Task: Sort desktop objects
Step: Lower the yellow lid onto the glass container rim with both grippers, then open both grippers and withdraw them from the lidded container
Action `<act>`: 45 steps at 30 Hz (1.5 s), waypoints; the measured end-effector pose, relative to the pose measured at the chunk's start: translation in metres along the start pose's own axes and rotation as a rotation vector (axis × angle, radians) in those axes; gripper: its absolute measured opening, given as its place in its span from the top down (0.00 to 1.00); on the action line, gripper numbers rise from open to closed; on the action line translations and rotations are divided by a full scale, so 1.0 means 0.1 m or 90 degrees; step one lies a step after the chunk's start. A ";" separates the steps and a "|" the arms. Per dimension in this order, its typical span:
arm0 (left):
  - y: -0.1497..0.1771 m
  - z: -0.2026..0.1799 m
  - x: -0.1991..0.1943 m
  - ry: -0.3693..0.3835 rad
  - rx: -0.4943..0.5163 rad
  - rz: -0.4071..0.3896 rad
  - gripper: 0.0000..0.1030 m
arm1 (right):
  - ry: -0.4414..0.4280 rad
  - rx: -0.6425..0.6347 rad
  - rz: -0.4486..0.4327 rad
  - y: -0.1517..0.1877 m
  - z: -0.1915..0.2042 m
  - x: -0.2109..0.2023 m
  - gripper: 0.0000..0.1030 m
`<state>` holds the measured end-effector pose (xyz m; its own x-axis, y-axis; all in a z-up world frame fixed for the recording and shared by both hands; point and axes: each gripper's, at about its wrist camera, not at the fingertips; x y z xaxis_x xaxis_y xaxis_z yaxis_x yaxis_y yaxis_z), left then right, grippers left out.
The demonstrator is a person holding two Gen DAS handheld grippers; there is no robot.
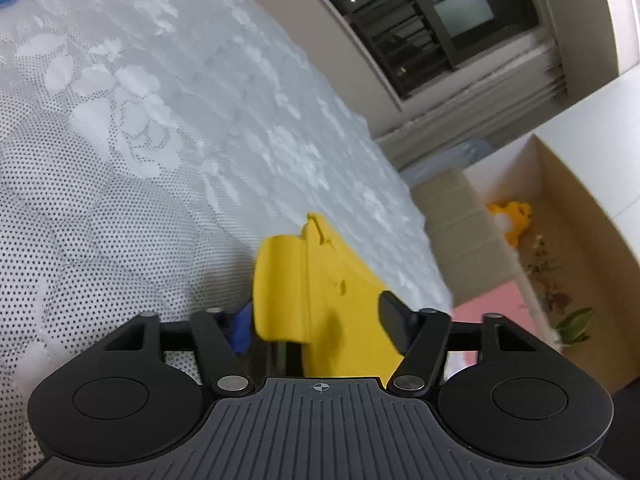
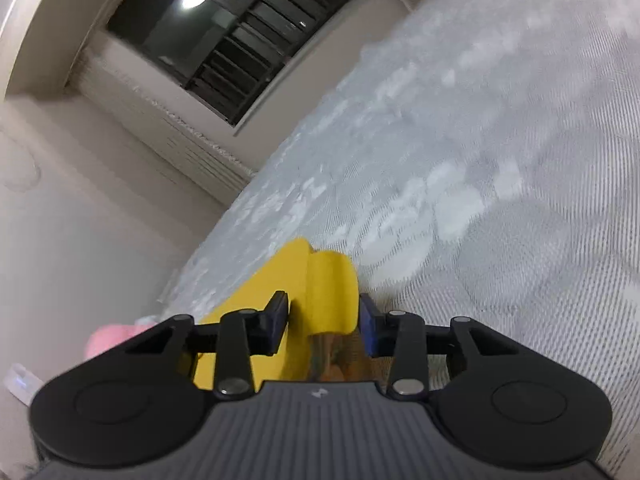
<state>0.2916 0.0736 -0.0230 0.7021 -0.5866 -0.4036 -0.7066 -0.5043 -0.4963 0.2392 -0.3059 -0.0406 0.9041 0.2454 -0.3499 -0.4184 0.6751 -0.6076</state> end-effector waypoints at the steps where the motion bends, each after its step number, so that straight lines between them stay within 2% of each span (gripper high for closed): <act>1: 0.01 -0.01 0.02 -0.007 0.009 0.004 0.42 | 0.006 -0.024 -0.014 0.00 0.06 -0.04 0.61; 4: 0.02 -0.05 0.07 -0.029 0.037 0.026 0.43 | 0.008 -0.065 -0.027 -0.03 0.16 -0.09 0.61; 8: 0.08 -0.18 0.07 -0.065 0.108 0.035 0.39 | 0.009 -0.061 -0.015 0.05 0.09 -0.12 0.59; 11: 0.07 -0.25 -0.03 -0.104 0.143 0.007 0.34 | 0.006 -0.066 -0.021 0.12 0.05 -0.13 0.58; 13: 0.02 -0.28 -0.19 -0.134 0.150 -0.043 0.33 | 0.018 -0.096 -0.024 0.12 0.11 -0.13 0.57; 14: 0.00 -0.30 -0.28 -0.132 0.148 -0.069 0.31 | 0.026 -0.114 -0.027 0.12 0.15 -0.13 0.57; 16: -0.04 -0.34 -0.46 -0.072 0.128 -0.098 0.27 | 0.043 -0.158 -0.043 0.15 0.23 -0.17 0.57; 18: 0.00 -0.41 -0.52 -0.008 0.118 -0.094 0.24 | 0.058 -0.199 -0.059 0.19 0.31 -0.20 0.57; 20: 0.07 -0.50 -0.51 0.018 0.130 -0.082 0.24 | 0.069 -0.221 -0.065 0.22 0.37 -0.22 0.57; 23: 0.22 -0.61 -0.33 -0.015 0.170 -0.053 0.24 | 0.082 -0.232 -0.075 0.25 0.43 -0.30 0.57; 27: 0.41 -0.79 -0.24 -0.084 0.254 -0.064 0.25 | 0.091 -0.268 -0.065 0.28 0.53 -0.55 0.57; 30: 0.54 -0.89 -0.25 -0.110 0.284 -0.073 0.24 | 0.092 -0.308 -0.066 0.36 0.61 -0.81 0.49; 34: 0.71 -1.02 -0.39 -0.138 0.306 -0.059 0.21 | 0.097 -0.338 -0.074 0.45 0.68 -1.08 0.41; 38: 0.88 -1.11 -0.59 -0.179 0.332 -0.051 0.19 | 0.062 -0.327 -0.065 0.52 0.70 -1.27 0.27; 45: 1.23 -1.07 -1.01 -0.240 0.349 -0.079 0.10 | 0.036 -0.332 -0.009 0.70 0.79 -1.42 0.19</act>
<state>0.1244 0.0030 0.0386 0.8283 -0.2337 -0.5092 -0.5416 -0.1014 -0.8345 0.0885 -0.2390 0.0230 0.9096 0.1909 -0.3690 -0.4076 0.2385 -0.8815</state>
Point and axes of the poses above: each gripper's, at about its wrist camera, not at the fingertips, and x roughly the way its jaws point, z to its left, y to its underside, and after that the axes turned 3 degrees about -z, right-handed
